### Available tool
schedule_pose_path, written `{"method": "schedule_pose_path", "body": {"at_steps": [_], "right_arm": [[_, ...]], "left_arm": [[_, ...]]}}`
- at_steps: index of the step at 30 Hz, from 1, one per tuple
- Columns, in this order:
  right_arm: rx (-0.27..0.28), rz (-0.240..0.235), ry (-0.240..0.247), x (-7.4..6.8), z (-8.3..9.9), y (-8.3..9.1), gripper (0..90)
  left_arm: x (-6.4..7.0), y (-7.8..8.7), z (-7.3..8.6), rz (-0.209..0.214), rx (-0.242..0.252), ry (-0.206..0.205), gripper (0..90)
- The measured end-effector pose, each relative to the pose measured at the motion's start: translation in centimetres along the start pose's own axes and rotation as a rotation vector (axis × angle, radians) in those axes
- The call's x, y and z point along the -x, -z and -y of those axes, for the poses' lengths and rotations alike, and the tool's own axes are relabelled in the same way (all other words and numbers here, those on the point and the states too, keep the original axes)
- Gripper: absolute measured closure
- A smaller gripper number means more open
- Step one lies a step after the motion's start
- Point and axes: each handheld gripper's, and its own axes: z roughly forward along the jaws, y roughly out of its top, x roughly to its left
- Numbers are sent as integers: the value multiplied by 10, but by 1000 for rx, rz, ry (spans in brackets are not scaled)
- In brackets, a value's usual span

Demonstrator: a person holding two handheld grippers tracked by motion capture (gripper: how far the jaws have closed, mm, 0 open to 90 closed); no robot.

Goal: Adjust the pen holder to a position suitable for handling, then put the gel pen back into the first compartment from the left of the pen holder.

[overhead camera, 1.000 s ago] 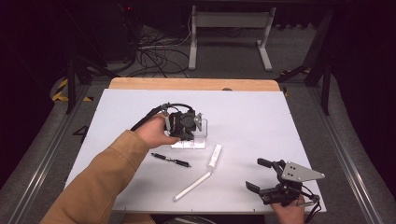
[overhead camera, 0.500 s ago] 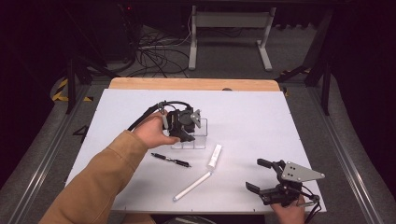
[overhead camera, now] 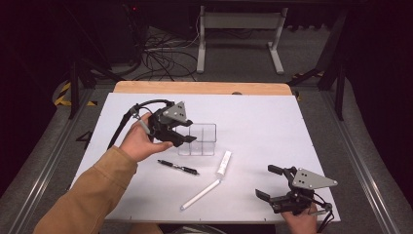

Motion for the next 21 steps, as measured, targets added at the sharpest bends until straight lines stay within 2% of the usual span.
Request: {"method": "schedule_pose_path", "body": {"at_steps": [8, 12, 21], "right_arm": [[-3, 11, 9, -2, -2, -1, 73], [-4, 19, 21, -3, -4, -3, 56], [-2, 32, 44, -4, -7, -5, 14]], "left_arm": [[16, 14, 20, -28, 77, 52, 394], [23, 21, 26, -49, 114, 55, 360], [34, 29, 37, -36, 178, 76, 358]]}}
